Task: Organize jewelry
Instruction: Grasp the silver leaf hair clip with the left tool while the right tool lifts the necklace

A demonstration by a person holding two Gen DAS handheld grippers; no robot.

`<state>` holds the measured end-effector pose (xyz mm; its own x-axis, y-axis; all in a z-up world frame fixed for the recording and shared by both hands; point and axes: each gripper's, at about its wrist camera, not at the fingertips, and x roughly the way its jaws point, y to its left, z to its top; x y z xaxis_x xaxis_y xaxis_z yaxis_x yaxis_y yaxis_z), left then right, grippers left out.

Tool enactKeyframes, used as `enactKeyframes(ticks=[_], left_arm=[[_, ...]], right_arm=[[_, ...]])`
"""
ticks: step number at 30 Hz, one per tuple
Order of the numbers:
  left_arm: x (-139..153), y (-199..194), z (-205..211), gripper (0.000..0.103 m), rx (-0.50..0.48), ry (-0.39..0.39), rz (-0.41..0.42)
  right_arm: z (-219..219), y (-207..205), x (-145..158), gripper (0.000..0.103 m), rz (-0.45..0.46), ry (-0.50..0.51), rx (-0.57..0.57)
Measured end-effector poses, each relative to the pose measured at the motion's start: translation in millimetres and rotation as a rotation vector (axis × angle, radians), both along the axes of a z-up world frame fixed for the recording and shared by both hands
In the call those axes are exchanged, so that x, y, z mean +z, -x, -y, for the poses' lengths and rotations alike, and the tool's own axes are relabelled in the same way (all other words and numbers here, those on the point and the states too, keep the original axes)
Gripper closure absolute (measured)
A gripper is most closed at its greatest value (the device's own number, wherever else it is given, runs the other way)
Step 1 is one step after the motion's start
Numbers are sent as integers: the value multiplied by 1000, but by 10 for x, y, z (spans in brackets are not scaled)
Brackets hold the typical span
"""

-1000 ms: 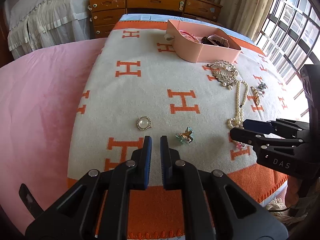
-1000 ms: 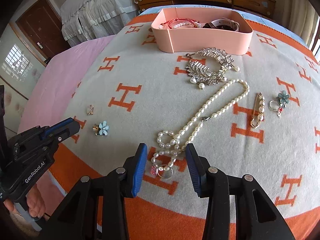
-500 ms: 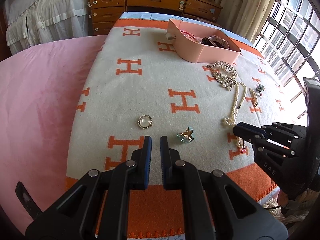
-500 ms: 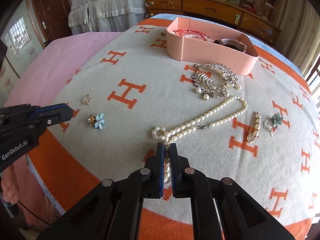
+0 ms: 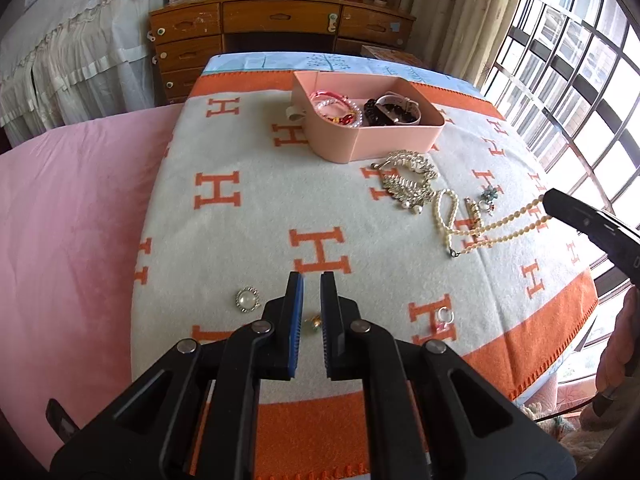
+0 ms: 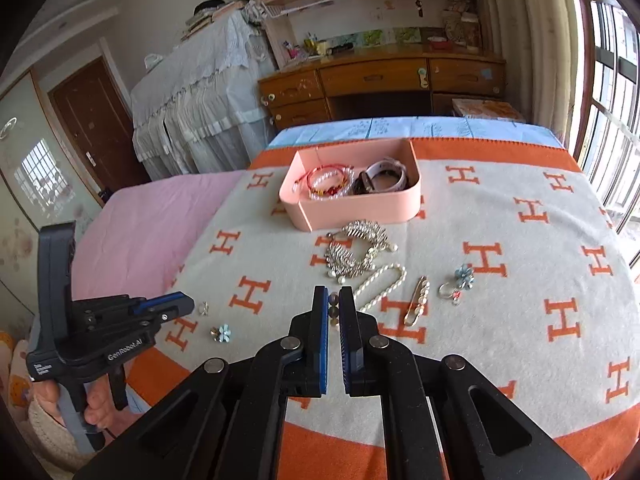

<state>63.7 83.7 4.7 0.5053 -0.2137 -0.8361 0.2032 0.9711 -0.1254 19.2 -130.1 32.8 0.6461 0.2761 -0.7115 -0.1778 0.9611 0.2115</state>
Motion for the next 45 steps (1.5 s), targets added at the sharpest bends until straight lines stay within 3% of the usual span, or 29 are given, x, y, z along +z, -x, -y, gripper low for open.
enactKeyframes(ticks=[5,12,22,38,45], left_arm=[[163,-235,366,98,-82,12,3],[151,-800,939,98,-170,55,-86],[-474,-1572,1432,97,-179,57,-361],[-665,-1793,1797,96,-211,-151,-396],[-722,-1818,1983,93,-218,-195,-395]], right_arm=[[338,153,463,98,120,-65,-54],[822,367,881,98,233,-137,-99],[1269,203,541,98,142,-201,-135],[1608,41,166,98,101,-289,-152],[1642,68,117,98,93,-305,-169]])
